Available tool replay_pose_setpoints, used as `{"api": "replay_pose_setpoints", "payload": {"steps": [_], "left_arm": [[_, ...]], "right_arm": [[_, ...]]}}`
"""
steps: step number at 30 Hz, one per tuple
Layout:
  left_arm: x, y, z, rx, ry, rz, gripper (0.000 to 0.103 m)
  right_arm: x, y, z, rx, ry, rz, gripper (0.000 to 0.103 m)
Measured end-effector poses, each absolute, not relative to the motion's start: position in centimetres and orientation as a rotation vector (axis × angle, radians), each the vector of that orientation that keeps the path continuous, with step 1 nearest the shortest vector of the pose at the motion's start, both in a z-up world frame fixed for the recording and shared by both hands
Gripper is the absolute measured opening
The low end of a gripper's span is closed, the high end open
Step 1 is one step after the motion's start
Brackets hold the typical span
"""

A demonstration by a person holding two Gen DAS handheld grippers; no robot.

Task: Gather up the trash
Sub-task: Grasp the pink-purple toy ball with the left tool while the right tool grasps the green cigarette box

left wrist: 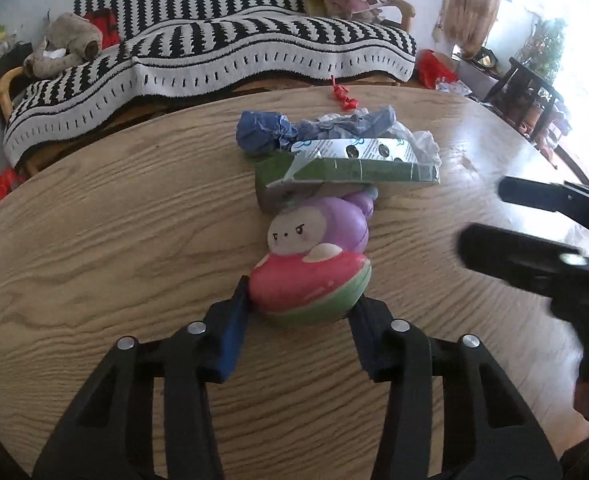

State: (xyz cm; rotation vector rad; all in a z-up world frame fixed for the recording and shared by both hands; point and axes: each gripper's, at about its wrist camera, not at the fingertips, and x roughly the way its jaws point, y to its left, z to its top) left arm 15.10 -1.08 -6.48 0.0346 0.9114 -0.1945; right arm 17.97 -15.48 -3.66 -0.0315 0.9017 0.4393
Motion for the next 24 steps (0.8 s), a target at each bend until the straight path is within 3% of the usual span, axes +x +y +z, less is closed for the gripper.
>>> {"api": "replay_pose_setpoints", "payload": {"steps": [4, 11, 13, 16, 18, 20, 24], "left_arm": [[14.7, 0.2, -6.6, 0.039, 0.909, -0.189, 0.043], [14.6, 1.8, -6.7, 0.037, 0.907, -0.179, 0.043], [14.6, 1.9, -6.8, 0.041, 0.905, -0.181, 0.043], [14.6, 2.1, -6.7, 0.03, 0.916, -0.178, 0.043], [14.5, 2.3, -6.7, 0.023, 0.92, -0.173, 0.043], [14.3, 2.6, -6.7, 0.018, 0.918, -0.17, 0.043], [14.0, 3.4, -6.7, 0.002, 0.92, -0.157, 0.043]], "right_arm": [[19.1, -13.6, -4.9, -0.094, 0.901, 0.446, 0.093], [20.5, -10.1, -6.0, -0.224, 0.887, 0.468, 0.08], [20.7, -9.0, -6.4, -0.269, 0.887, 0.463, 0.071], [20.9, -8.0, -6.8, -0.326, 0.876, 0.441, 0.049], [21.1, -7.7, -7.2, -0.334, 0.891, 0.441, 0.021], [20.9, -7.6, -7.1, -0.328, 0.889, 0.446, 0.014], [20.2, -7.6, -6.3, -0.304, 0.89, 0.482, 0.009]]}}
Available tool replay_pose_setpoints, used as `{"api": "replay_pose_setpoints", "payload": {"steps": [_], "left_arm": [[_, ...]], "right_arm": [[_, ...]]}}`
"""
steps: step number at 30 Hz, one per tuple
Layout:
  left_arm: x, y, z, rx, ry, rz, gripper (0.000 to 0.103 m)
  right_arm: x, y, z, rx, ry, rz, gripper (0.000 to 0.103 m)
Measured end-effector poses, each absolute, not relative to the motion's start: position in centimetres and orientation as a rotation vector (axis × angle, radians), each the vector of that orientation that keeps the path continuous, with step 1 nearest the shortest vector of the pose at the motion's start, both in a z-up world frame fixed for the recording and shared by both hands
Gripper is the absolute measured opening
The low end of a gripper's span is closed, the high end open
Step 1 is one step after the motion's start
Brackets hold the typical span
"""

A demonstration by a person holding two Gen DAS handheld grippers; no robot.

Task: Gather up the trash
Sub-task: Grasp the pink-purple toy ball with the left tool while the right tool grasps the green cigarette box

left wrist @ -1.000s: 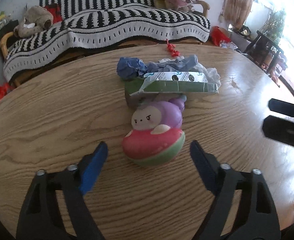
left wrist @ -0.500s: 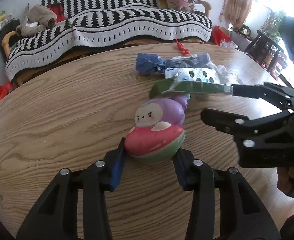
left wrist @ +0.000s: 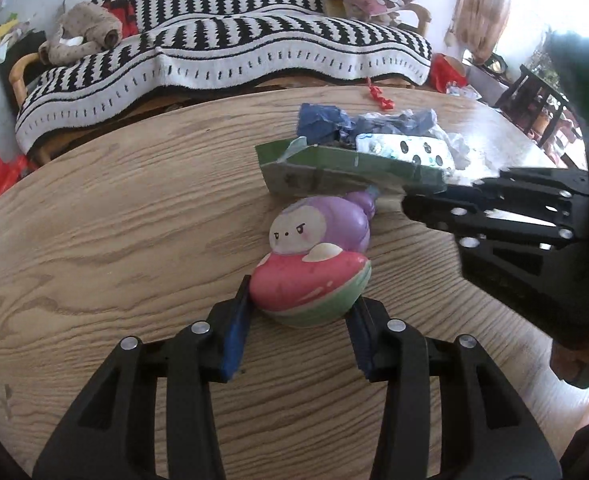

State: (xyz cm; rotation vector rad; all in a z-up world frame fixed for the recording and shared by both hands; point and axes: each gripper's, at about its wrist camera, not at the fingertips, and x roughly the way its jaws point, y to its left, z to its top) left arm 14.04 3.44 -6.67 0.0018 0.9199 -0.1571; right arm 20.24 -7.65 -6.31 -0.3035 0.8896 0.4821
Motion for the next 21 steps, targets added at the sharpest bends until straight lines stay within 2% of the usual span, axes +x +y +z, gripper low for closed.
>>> {"api": "replay_pose_setpoints", "payload": {"steps": [7, 14, 16, 18, 19, 21], "left_arm": [[13.1, 4.1, -6.5, -0.014, 0.94, -0.135, 0.042], [12.1, 4.6, -6.5, -0.018, 0.945, -0.139, 0.042], [12.0, 4.8, -6.5, -0.023, 0.948, -0.139, 0.042], [12.1, 5.0, -6.5, -0.027, 0.949, -0.141, 0.042], [12.2, 5.1, -6.5, -0.029, 0.949, -0.142, 0.042], [12.2, 5.1, -6.5, -0.029, 0.949, -0.143, 0.042]], "right_arm": [[18.2, -8.7, -4.4, -0.198, 0.898, 0.564, 0.005], [17.9, -10.7, -6.0, -0.102, 1.005, 0.608, 0.006], [18.3, -11.2, -6.5, -0.085, 1.022, 0.591, 0.019], [18.7, -11.8, -6.6, -0.045, 1.017, 0.588, 0.087], [18.9, -12.1, -6.5, -0.024, 1.001, 0.588, 0.091], [19.3, -12.3, -6.1, 0.014, 0.982, 0.588, 0.091]]}}
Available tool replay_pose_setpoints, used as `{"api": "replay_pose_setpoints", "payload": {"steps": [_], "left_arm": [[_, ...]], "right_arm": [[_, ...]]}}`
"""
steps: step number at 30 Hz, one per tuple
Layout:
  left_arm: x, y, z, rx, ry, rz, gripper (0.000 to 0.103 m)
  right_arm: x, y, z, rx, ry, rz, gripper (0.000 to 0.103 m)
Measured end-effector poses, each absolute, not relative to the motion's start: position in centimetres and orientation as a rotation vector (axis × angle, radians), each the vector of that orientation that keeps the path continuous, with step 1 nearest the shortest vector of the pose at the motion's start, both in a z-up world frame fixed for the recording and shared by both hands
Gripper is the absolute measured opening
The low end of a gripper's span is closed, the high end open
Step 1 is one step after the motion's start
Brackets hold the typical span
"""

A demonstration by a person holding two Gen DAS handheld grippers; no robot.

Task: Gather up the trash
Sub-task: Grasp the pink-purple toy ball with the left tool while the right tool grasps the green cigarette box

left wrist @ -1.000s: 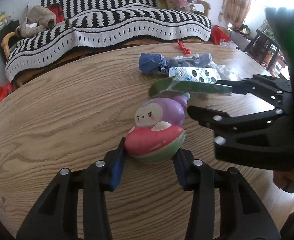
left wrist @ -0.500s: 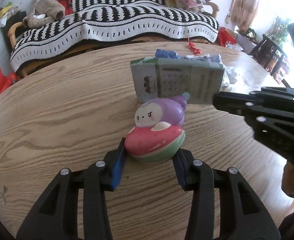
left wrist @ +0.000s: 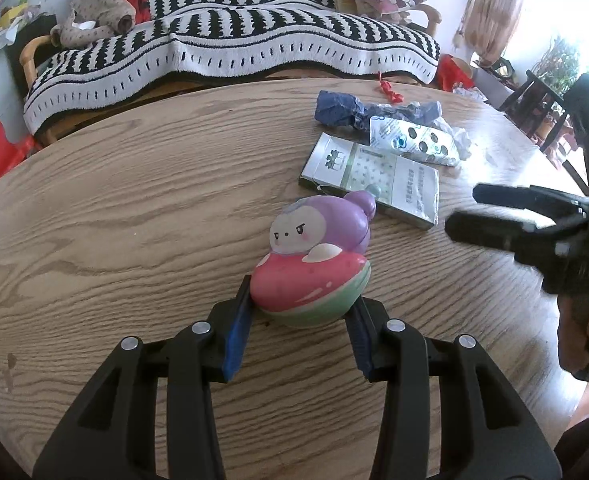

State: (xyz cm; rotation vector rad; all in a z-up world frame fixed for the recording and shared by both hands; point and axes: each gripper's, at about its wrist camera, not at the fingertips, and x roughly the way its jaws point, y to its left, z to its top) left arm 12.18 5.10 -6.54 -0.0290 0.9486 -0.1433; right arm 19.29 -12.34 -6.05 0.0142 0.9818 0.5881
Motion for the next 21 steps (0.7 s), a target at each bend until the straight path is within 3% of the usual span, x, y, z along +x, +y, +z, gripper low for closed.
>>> {"api": "replay_pose_setpoints", "payload": {"steps": [13, 16, 18, 21], "left_arm": [[12.3, 6.8, -6.5, -0.069, 0.954, -0.14, 0.041], [12.2, 7.2, -6.5, -0.077, 0.957, -0.13, 0.041], [12.2, 7.3, -6.4, -0.081, 0.959, -0.128, 0.041], [12.1, 7.4, -6.3, -0.08, 0.957, -0.115, 0.041]], "right_arm": [[20.6, -7.4, -7.8, -0.228, 0.951, 0.577, 0.091], [20.8, -6.7, -8.0, -0.261, 0.944, 0.552, 0.081], [20.7, -6.5, -7.8, -0.268, 0.934, 0.55, 0.066], [20.4, -6.2, -7.5, -0.264, 0.941, 0.558, 0.065]]}}
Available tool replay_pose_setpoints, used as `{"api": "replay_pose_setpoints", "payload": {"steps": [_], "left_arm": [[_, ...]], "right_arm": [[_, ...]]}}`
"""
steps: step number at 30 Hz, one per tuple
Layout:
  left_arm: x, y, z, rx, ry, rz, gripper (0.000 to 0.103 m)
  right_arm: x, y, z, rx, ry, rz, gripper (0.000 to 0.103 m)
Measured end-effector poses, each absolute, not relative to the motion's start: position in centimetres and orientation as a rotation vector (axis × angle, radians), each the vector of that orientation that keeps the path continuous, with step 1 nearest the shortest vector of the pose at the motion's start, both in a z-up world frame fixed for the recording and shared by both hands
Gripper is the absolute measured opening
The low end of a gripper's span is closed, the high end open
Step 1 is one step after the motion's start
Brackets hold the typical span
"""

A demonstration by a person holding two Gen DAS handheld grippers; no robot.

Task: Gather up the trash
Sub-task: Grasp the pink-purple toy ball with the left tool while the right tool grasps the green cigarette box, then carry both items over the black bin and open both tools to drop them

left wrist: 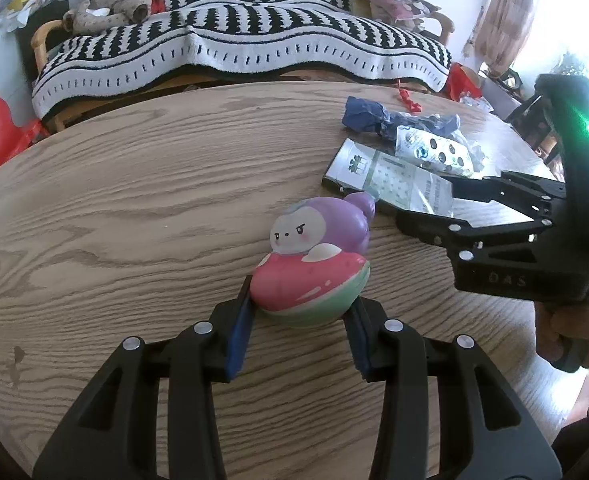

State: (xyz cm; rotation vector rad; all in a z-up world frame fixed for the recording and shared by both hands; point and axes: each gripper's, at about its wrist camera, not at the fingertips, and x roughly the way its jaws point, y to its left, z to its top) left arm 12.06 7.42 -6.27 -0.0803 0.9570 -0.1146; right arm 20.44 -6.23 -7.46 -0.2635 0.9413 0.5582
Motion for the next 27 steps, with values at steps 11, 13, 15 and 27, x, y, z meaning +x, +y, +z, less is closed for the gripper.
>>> {"api": "replay_pose_setpoints", "payload": {"steps": [11, 13, 15, 27], "left_arm": [[11.1, 4.7, -4.3, -0.097, 0.932, -0.126, 0.04], [11.0, 3.1, -3.9, -0.085, 0.928, -0.152, 0.039], [10.7, 0.9, -3.2, -0.068, 0.918, -0.185, 0.039], [6.9, -17.7, -0.6, 0.061, 0.875, -0.471, 0.039]], "right_arm": [[16.4, -10.7, -2.8, -0.191, 0.86, 0.484, 0.064], [15.6, -13.1, -2.0, -0.162, 0.858, 0.448, 0.064], [14.6, -15.8, -1.4, -0.135, 0.858, 0.409, 0.064], [4.6, -36.3, 1.4, 0.018, 0.834, 0.075, 0.064]]}}
